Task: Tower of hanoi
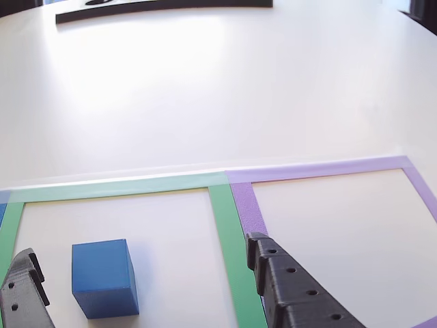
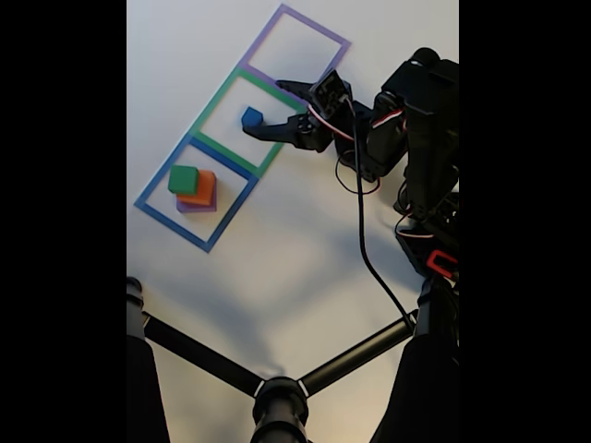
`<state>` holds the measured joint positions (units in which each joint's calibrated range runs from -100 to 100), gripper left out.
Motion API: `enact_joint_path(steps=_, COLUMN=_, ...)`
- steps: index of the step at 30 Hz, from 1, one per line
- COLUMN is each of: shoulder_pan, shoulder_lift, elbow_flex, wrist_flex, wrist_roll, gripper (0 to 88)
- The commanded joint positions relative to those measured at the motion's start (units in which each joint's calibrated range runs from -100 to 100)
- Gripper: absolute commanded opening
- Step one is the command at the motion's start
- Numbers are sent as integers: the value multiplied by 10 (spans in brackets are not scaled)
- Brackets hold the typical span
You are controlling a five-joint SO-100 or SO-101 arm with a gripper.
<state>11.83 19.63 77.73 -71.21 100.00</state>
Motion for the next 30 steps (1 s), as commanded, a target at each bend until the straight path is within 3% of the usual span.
enact_joint_path(steps=1, shoulder_pan=-23, shoulder_lift=12, elbow_flex=-14, wrist_flex=-31, wrist_roll=0, gripper=361)
enact_joint_path(steps=20, shoulder_pan=-29, shoulder_lift=95, elbow_flex=-51, wrist_flex=-52, wrist_roll=0, gripper=350)
enact_joint_path(steps=30, shoulder_pan=-44, shoulder_lift=104, elbow_flex=-55, wrist_flex=-59, wrist_roll=0, gripper=304)
